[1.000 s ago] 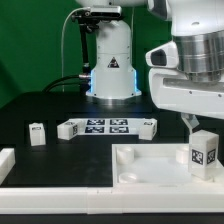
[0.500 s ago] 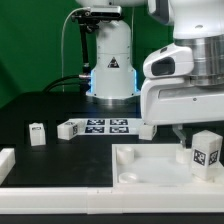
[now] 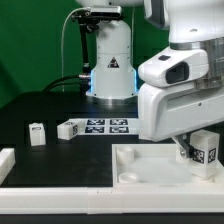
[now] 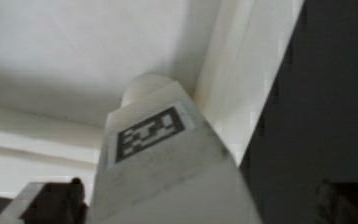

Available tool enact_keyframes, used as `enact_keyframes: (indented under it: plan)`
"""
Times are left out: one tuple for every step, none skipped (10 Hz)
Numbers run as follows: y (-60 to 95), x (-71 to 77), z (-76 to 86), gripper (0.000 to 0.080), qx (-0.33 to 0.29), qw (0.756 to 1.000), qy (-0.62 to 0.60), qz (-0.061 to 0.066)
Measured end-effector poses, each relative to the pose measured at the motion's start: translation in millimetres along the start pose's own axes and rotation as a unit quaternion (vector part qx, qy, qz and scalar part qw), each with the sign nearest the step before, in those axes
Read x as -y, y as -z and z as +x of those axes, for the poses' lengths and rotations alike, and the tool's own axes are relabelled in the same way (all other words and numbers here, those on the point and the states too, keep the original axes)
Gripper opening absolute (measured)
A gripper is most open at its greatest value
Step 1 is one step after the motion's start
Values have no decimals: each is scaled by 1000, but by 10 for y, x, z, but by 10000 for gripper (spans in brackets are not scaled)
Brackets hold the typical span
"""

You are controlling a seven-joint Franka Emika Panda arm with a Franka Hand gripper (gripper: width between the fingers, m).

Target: Assemble one leg

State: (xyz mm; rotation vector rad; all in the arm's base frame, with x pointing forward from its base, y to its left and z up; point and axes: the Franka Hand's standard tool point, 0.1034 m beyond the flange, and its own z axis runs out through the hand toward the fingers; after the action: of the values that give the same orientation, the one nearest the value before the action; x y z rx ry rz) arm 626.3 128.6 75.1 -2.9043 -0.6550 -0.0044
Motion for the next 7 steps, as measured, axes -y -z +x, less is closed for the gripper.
enact_keyframes:
  plan:
    - [2,2,1,649,2,999,45,-2]
    - [0,-6,-1,649,1,998,64,-2]
    - [-1,-4,-1,623,1,998,58,-2]
    - [-2,-5,-2,623,1,998,58,-2]
    - [-2,-5,-2,441,1,998,58,-1]
    - [0,-32,-5,299,1,998,59,-4]
    - [-3,-41,-12,299,2,998,57,-4]
